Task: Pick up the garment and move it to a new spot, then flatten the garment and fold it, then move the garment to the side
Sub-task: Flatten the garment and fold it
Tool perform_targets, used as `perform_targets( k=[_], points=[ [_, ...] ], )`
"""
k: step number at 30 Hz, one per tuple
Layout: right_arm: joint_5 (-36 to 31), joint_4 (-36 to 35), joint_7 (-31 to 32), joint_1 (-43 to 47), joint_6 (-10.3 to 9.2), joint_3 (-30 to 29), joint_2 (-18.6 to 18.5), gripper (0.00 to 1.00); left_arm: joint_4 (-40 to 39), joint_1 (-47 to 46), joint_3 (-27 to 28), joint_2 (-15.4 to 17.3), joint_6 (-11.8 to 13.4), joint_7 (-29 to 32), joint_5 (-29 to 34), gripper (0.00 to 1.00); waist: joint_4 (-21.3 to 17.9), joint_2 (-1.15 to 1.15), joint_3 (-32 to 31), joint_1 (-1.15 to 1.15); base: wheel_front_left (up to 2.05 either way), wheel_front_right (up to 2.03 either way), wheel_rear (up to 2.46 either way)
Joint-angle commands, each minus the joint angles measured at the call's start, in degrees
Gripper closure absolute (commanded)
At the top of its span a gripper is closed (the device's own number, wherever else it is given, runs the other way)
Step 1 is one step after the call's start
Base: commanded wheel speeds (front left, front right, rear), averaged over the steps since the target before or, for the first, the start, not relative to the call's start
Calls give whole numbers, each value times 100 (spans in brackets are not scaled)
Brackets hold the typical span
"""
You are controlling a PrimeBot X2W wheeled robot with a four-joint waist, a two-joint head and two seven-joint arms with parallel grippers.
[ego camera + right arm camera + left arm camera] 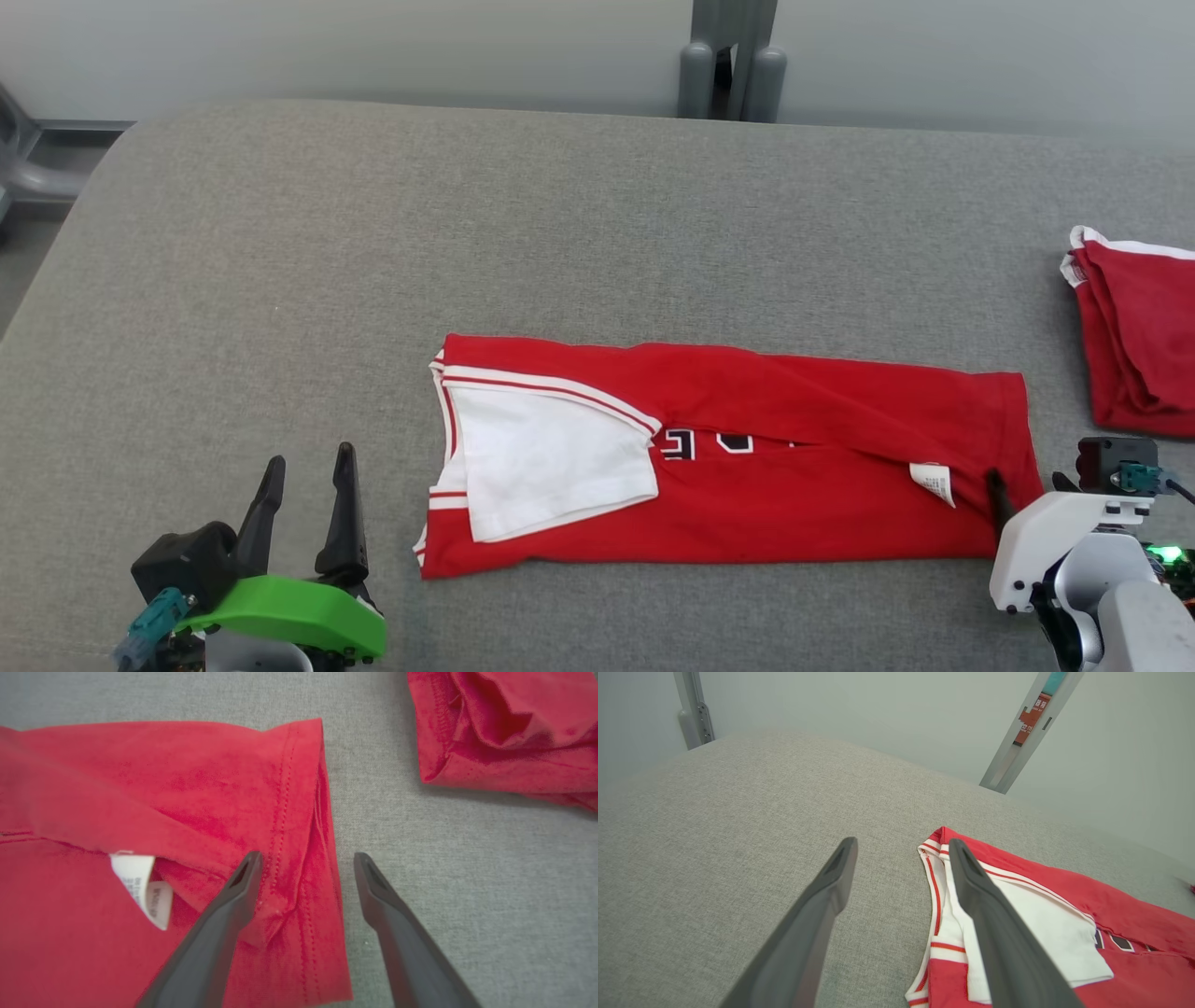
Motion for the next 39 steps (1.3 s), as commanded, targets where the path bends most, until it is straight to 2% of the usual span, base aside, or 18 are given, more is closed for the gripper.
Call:
perform_targets(
  k=[1,5,6,8,10,16,21,29,34,39],
  points=[
    [-83,96,31,-83,-5,-98,-15,0,-4,-20,16,27,35,-18,42,0,113,0,8,0,0,0,0],
    [-184,369,110,-163,-5,-216,47,0,-6,-11,17,24,48,-26,35,0,173,0,8,0,0,0,0],
    [-181,427,142,-181,-5,-220,59,31,-7,-5,16,22,51,-29,35,0,179,0,5,0,0,0,0],
    [-163,520,179,-214,-4,-209,74,75,-10,4,11,20,58,-34,35,0,175,0,-3,0,0,0,0],
    [-129,607,200,-264,-4,-187,70,100,-14,6,0,19,65,-35,48,0,157,0,-16,0,0,0,0],
    [6,649,191,-472,-9,-203,-44,100,-33,20,-22,43,95,-2,56,0,0,0,-84,0,0,0,0],
    [151,408,235,-535,-9,-185,-244,100,-45,92,-28,43,110,3,32,0,-209,0,-142,0,0,0,0],
    [436,-539,567,-112,-8,-293,-585,100,-34,131,-92,16,120,10,36,0,-474,0,-227,0,0,0,0],
    [691,-1178,734,134,-8,-243,-381,100,-15,162,-135,26,109,24,36,0,-514,0,-259,0,0,0,0],
    [1114,-1917,904,327,-5,222,-112,100,4,107,-212,36,77,82,71,0,-384,0,-323,0,0,0,0]
  ],
)
